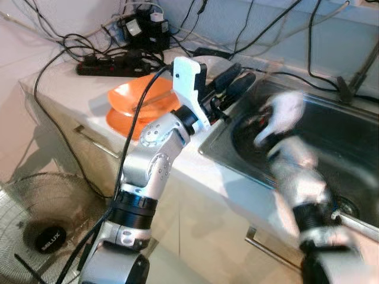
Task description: Kitchen organization
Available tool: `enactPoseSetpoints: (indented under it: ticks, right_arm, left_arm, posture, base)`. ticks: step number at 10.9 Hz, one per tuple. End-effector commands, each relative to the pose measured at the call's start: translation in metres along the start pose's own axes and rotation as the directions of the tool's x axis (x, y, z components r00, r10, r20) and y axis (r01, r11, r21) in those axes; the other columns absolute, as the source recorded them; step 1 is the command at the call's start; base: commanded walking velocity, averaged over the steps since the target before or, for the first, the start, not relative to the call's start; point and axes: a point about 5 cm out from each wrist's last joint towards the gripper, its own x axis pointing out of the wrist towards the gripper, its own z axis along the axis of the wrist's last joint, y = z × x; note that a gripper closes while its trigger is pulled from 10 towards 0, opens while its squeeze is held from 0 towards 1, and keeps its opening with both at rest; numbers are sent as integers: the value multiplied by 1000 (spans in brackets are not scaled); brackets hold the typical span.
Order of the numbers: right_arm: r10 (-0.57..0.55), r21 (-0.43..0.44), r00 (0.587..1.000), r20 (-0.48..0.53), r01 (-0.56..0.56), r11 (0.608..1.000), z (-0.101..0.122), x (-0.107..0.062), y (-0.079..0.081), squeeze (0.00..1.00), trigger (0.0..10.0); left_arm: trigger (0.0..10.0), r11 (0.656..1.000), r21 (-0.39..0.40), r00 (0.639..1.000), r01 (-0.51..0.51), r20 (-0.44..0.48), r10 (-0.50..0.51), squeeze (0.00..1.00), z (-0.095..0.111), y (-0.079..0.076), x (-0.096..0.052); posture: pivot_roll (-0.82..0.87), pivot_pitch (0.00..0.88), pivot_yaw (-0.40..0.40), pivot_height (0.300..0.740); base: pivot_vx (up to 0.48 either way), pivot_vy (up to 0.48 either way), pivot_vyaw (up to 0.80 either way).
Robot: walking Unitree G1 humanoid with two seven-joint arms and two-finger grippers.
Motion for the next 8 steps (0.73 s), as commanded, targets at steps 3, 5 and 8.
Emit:
enactPoseSetpoints:
  ticks: [3,5,8]
  right_arm:
    - [-312,-67,950,-31,309,949,5,3,-51,0,10000]
    - [-409,-210,906,-106,382,900,-6,-1,-65,0,10000]
    - [-419,-268,875,-243,355,896,-26,-3,-64,0,10000]
  left_arm:
    - [10000,998,12,998,-59,-24,59,0,-5,7,-13]
    - [10000,997,29,988,-76,-133,79,0,-23,9,-29]
    - [10000,997,36,933,-73,-350,80,0,-60,6,-54]
  posture:
    - [191,0,4,740]
    - [200,0,-1,740]
    - [194,0,-7,740]
  base:
    - [0,0,0]
    - [0,0,0]
    - [0,0,0]
